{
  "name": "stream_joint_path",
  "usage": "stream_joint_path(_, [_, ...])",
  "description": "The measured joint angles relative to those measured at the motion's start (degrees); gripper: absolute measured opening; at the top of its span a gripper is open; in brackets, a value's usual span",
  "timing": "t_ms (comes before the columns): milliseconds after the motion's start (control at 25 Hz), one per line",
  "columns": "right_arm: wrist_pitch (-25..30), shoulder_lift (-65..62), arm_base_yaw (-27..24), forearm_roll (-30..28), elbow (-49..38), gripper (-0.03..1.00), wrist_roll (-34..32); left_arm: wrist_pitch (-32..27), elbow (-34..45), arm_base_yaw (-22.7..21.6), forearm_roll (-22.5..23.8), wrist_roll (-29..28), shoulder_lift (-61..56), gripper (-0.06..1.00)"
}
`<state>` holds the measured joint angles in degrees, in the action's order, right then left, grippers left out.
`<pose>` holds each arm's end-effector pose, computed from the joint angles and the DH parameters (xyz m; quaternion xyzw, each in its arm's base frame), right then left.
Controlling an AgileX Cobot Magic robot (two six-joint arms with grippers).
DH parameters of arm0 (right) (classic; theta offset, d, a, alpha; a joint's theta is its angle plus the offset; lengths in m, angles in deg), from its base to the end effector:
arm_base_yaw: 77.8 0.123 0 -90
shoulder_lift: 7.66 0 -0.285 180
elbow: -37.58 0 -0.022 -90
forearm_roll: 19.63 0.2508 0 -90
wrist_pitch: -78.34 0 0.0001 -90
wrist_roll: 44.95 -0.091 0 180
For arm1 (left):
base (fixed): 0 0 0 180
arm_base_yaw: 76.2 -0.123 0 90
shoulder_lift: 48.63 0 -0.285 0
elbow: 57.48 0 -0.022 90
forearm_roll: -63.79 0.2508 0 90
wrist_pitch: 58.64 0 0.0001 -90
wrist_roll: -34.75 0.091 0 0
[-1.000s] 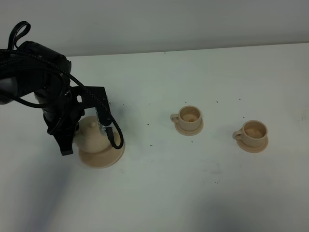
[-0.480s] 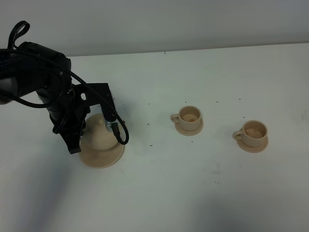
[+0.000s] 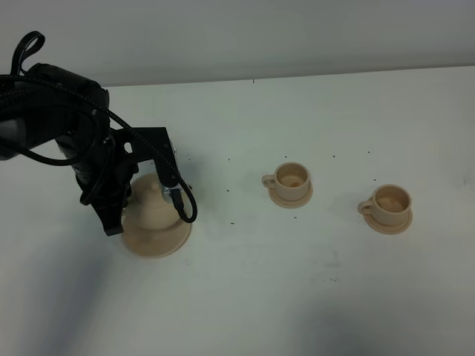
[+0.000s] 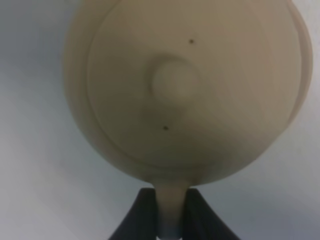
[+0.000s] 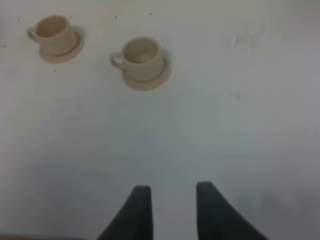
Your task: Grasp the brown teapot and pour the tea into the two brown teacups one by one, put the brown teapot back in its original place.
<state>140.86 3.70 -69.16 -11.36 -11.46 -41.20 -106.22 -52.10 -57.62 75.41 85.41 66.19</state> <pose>0.0019 0.0120 0.2733 -0.0959 0.8709 0.0924 0.4730 0.3525 -0.1042 0.1868 0.6113 0.7800 0.1077 0.0792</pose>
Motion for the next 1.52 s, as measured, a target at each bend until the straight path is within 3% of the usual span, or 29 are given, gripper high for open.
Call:
stream_joint_path(480, [0.0,0.0,0.0,0.0,0.0,0.23,0.05,-3.86,-12.08,3.39,0.5,1.45,0.84,0.13])
stream_joint_path(960, [0.0,0.0,0.0,0.0,0.0,0.23,0.05,-10.44,-31.7,10.82,-0.1,4.19,15.55,0.13])
stream_joint_path(1280, [0.0,0.0,0.0,0.0,0.0,0.24,0.01,-12.08,-46.08,14.65,-4.94,7.13,24.38,0.13])
stream_joint_path(1520, [0.0,0.0,0.0,0.0,0.0,0.24,0.07,-12.36,-51.27,16.99,-6.8,8.11,28.01,0.13])
